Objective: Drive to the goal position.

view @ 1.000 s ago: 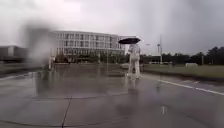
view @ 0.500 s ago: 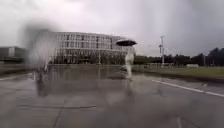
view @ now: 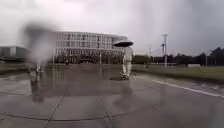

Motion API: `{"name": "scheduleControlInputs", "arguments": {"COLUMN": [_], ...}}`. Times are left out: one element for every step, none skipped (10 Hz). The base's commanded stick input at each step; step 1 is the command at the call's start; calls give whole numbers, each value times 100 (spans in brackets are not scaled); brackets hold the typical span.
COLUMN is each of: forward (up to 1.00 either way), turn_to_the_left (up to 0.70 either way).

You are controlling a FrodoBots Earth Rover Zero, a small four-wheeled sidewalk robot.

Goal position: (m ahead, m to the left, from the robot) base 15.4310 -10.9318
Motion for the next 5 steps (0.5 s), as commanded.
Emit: {"name": "scheduleControlInputs", "arguments": {"forward": [70, 70, 70, 70, 70], "turn_to_the_left": [0, 0, 0, 0, 0]}}
